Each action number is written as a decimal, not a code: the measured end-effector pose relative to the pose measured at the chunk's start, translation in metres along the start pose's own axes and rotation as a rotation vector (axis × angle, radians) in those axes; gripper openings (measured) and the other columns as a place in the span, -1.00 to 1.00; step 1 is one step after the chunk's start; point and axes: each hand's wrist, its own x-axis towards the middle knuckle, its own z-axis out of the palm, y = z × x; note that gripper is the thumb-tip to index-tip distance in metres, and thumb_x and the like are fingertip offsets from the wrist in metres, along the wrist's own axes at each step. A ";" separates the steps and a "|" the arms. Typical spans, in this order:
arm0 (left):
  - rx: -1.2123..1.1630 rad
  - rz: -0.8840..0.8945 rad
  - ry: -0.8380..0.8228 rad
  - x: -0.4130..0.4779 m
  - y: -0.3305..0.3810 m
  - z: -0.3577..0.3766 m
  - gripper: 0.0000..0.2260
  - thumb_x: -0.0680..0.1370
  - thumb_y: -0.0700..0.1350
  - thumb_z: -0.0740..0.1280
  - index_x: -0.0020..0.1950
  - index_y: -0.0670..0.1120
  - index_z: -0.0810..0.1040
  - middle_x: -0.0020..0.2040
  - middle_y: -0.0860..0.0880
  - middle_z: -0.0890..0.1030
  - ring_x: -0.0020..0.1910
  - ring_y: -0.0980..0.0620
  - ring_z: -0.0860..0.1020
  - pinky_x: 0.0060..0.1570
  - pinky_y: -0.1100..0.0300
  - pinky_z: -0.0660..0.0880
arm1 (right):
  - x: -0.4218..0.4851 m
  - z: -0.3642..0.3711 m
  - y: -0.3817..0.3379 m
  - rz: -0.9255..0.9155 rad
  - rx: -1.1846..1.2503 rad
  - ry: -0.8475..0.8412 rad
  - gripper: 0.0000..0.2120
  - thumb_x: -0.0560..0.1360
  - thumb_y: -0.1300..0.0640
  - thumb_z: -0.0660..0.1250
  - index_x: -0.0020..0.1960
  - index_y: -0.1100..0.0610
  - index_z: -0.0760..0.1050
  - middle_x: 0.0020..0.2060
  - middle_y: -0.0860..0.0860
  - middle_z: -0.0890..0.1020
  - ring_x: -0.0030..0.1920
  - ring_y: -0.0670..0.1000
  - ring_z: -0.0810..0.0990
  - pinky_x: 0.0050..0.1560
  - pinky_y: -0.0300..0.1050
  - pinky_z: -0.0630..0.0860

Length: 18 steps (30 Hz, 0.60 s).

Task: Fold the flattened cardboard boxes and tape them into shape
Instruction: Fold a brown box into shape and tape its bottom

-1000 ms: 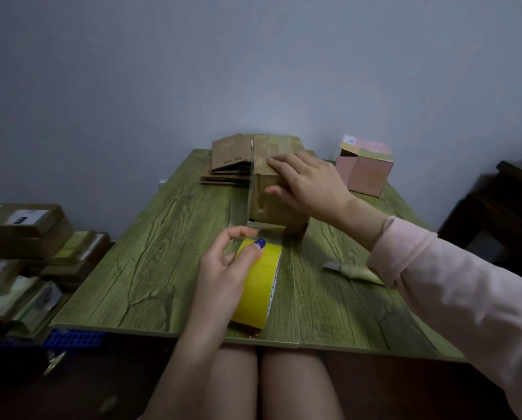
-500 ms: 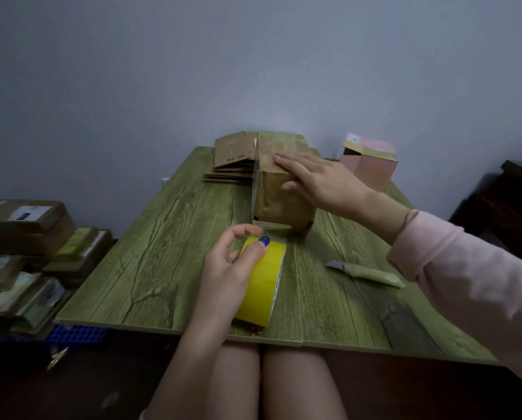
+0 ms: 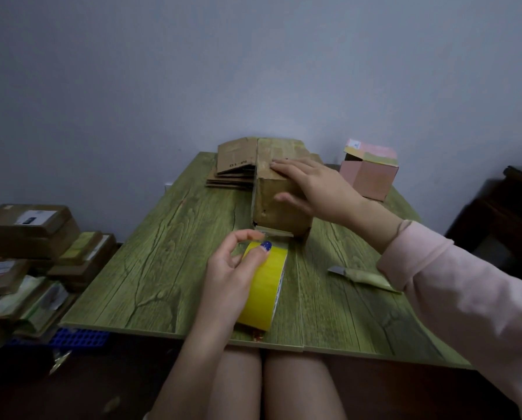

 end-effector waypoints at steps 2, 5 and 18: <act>0.002 0.003 0.003 0.000 -0.001 0.000 -0.81 0.32 0.04 0.34 -0.09 0.07 0.57 -0.31 -0.18 0.49 -0.31 -0.09 0.36 -0.31 0.02 0.29 | 0.001 -0.006 0.003 -0.031 -0.105 -0.152 -0.22 0.38 -0.24 0.37 0.46 0.13 0.26 0.43 0.05 0.36 0.40 0.12 0.35 0.36 0.13 0.33; 0.005 0.007 0.007 0.000 -0.001 0.000 -0.83 0.34 0.02 0.33 -0.10 0.07 0.57 -0.31 -0.18 0.49 -0.32 -0.09 0.36 -0.31 0.03 0.29 | 0.003 -0.019 0.000 0.100 0.056 -0.215 -0.22 0.35 -0.33 0.36 0.42 0.09 0.34 0.41 -0.01 0.40 0.38 0.03 0.37 0.41 0.10 0.24; -0.018 0.035 -0.004 -0.006 0.003 -0.001 -0.82 0.33 0.01 0.33 -0.09 0.04 0.55 -0.37 -0.15 0.41 -0.39 -0.07 0.27 -0.35 0.07 0.22 | 0.045 -0.016 -0.039 0.747 0.071 -0.190 -0.25 0.31 -0.38 0.24 0.30 0.11 0.38 0.31 0.16 0.42 0.30 0.24 0.37 0.23 0.22 0.40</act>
